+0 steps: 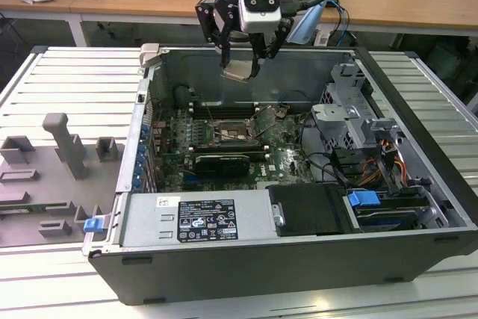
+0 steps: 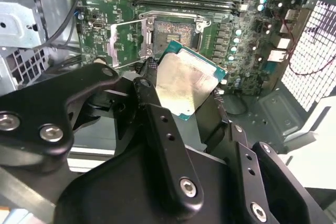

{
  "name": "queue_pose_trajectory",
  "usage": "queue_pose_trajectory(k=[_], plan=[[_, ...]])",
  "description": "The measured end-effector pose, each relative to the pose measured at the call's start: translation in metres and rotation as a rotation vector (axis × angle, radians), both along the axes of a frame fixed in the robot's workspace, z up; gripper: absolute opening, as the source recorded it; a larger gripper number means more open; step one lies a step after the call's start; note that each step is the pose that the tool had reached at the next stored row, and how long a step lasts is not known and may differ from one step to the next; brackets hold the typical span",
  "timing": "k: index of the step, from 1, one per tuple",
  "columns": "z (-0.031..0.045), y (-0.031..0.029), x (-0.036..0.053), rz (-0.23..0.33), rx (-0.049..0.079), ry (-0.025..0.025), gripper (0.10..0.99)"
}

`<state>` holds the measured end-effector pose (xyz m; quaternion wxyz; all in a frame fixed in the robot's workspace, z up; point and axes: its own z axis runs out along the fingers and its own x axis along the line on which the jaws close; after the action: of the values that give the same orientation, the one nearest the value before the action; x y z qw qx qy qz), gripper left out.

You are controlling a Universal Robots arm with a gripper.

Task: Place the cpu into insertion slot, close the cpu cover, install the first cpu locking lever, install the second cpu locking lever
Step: 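Place the cpu into insertion slot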

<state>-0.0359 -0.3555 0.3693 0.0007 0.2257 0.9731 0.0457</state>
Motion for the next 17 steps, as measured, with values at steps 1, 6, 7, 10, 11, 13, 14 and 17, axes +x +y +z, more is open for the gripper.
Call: queue_pose_trajectory(k=[1, 6, 7, 10, 11, 13, 14, 17], plan=[[-0.0001, 0.0000, 0.0000, -0.009, 0.000, 0.0000, 0.537], [-0.0005, 0.0000, 0.0000, -0.085, 0.000, 0.0000, 0.537], [-0.0006, 0.0000, 0.0000, -0.101, 0.000, 0.0000, 0.537], [-0.0008, 0.0000, 0.0000, -0.136, 0.000, 0.0000, 0.537], [-0.0008, 0.0000, 0.0000, -0.151, 0.000, -0.0001, 0.537], [-0.0009, 0.0000, 0.0000, -0.177, 0.000, 0.0000, 0.537], [-0.0011, 0.0000, 0.0000, -0.206, 0.000, 0.0000, 0.537], [-0.0012, 0.0000, 0.0000, -0.255, 0.000, 0.0000, 0.537]])
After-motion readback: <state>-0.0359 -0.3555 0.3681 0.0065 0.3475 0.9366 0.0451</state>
